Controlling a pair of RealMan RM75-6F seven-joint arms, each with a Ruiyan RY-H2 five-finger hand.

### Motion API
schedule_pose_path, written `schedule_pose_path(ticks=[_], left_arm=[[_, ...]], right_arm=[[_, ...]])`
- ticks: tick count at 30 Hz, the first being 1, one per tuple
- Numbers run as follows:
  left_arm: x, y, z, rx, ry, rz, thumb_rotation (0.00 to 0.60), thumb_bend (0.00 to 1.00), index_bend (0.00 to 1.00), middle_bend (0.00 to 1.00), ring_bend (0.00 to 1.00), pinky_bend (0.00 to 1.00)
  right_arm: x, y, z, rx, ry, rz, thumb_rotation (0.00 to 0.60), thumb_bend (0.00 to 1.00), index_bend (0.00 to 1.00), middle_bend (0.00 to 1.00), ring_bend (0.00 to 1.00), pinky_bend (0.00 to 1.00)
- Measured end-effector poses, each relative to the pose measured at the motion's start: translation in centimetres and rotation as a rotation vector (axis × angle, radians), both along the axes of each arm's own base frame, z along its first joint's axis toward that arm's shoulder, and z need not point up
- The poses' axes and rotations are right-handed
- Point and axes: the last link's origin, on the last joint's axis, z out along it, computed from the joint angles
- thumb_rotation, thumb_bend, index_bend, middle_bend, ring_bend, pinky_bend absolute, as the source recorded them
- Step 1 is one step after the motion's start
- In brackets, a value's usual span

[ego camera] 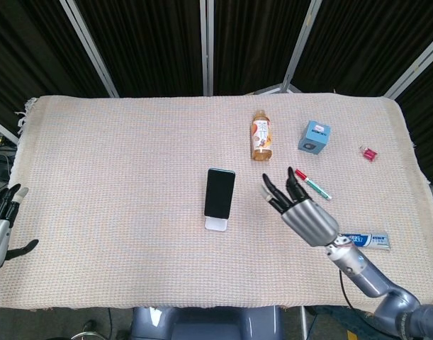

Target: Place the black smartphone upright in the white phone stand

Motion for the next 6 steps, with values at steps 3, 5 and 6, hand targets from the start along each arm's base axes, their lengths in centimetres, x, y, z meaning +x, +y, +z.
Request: schedule_pose_path(ticks=[3, 5, 6], left_arm=[[0.2, -0.3, -0.2, -0.002, 0.001, -0.022, 0.6, 0.0, 0.0, 0.0, 0.0, 0.0], [0.5, -0.5, -0.4, -0.005, 0.001, -0.041, 0.6, 0.0, 0.0, 0.0, 0.0, 0.0], [0.6, -0.6, -0.4, -0.006, 0.001, -0.049, 0.6, 0.0, 0.0, 0.0, 0.0, 0.0]], right_arm=[[-2.5, 1.3, 1.1, 0.041, -0.138, -0.126, 0.6, 0.0, 0.0, 0.0, 0.0, 0.0], [-4.3, 2.1, 1.6, 0.071, -0.234, -0.233, 0.6, 0.0, 0.0, 0.0, 0.0, 0.0], [-5.1, 2.4, 1.7, 0.083, -0.276, -0.283, 0.6, 0.0, 0.0, 0.0, 0.0, 0.0]])
